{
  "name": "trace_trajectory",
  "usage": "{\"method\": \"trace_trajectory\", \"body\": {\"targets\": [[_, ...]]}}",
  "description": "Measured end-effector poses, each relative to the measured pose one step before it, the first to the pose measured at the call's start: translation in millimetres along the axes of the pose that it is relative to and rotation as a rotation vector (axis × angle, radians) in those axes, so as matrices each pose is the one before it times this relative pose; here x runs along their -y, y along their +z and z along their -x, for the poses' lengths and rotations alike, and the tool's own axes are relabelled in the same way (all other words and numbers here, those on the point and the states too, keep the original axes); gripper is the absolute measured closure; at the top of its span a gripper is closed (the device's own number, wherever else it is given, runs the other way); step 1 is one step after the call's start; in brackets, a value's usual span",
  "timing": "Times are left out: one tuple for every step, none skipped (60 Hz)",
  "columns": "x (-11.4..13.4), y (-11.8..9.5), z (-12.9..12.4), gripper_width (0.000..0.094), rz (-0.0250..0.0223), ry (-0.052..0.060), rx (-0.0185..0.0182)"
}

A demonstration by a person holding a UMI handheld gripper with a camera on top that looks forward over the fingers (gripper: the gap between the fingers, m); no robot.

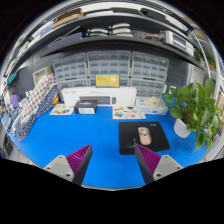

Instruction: Arrange mouse

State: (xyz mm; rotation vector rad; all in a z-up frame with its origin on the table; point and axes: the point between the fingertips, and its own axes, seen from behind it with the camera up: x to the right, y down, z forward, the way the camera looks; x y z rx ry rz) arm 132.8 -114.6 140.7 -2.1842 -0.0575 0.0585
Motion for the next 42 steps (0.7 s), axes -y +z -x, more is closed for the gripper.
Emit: {"method": "trace_trajectory", "body": {"targets": [[0.56,-5.63,4.22,0.0066,-0.00844,0.0010,0.00289],[0.32,-5.59,4.45,0.0069,-0.00739,0.0009,0.00331],[0.92,-5.84,4.75,0.0069,-0.00525,0.0005,0.00387],[-0.21,-5.05,4.16,0.0068,-0.00671,0.0003,0.00408],[-0.26,-4.51,3.04,0.0069,-0.00762,0.0004,0.00408],[0.12,-4.57,3.54,0.0066,-0.00628,0.0001,0.00153],[0.28,-4.23,3.22,0.0066,-0.00618,-0.0003,0.00090],[0.30,-3.77,2.76,0.0067,-0.00609,-0.0002,0.00117],[0.47,-3.77,2.57,0.0068,-0.00521,-0.0004,0.00137],[0.47,-3.84,3.63,0.0068,-0.00405,-0.0007,0.00103],[0.31,-3.24,2.72,0.0068,-0.00520,-0.0014,0.00273],[0.96,-3.59,3.01,0.0067,-0.00387,-0.0019,0.00252],[0.45,-2.98,2.50,0.0065,-0.00567,-0.0020,0.00431],[0.75,-2.96,2.58,0.0067,-0.00491,-0.0013,0.00313],[0.85,-2.80,2.33,0.0065,-0.00469,-0.0010,0.00248],[0.38,-2.64,2.20,0.0067,-0.00309,-0.0013,0.00202],[0.32,-2.54,2.21,0.0066,-0.00235,-0.0019,0.00125],[0.23,-2.31,1.88,0.0066,-0.00179,-0.0024,0.00080],[0.27,-2.17,2.24,0.0066,-0.00255,-0.0019,-0.00082],[0.44,-2.70,1.05,0.0068,-0.00223,-0.0019,-0.00075],[0.56,-2.07,1.14,0.0069,-0.00263,-0.0017,-0.00123],[0.71,-2.13,0.77,0.0067,-0.00323,-0.0017,-0.00119],[0.75,-2.28,0.91,0.0068,-0.00221,-0.0019,-0.00114],[0.74,-2.07,0.91,0.0067,-0.00148,-0.0011,-0.00090],[0.53,-1.84,0.80,0.0068,-0.00168,-0.0002,-0.00069],[0.48,-1.78,0.74,0.0068,-0.00195,0.0008,-0.00067],[0.52,-1.77,0.89,0.0067,-0.00180,0.0009,-0.00089],[0.73,-1.56,0.63,0.0066,-0.00152,0.0010,-0.00114],[0.34,-1.56,0.22,0.0065,-0.00130,0.0012,-0.00096],[0.55,-1.71,0.20,0.0070,-0.00253,0.0005,-0.00087],[0.89,-1.28,0.39,0.0070,-0.00317,0.0006,-0.00081],[0.89,-1.38,0.34,0.0067,-0.00337,0.0000,-0.00067],[0.80,-1.42,0.37,0.0068,-0.00302,-0.0006,-0.00056],[0.69,-1.24,0.10,0.0066,-0.00261,-0.0003,-0.00083],[0.63,-1.12,0.13,0.0066,-0.00226,0.0000,-0.00083],[0.67,-1.06,0.17,0.0066,-0.00179,0.0003,-0.00119],[0.63,-0.86,-0.37,0.0067,-0.00122,0.0002,-0.00177],[0.23,-0.98,-0.14,0.0068,-0.00149,0.0001,-0.00181],[0.94,-0.57,-0.62,0.0068,0.00001,-0.0002,-0.00218],[-0.01,-0.50,-0.45,0.0069,-0.00163,-0.0002,-0.00151],[0.12,-0.71,-0.52,0.0070,-0.00061,-0.0006,-0.00137],[0.05,-0.38,-0.18,0.0070,0.00023,-0.0006,-0.00066]]}}
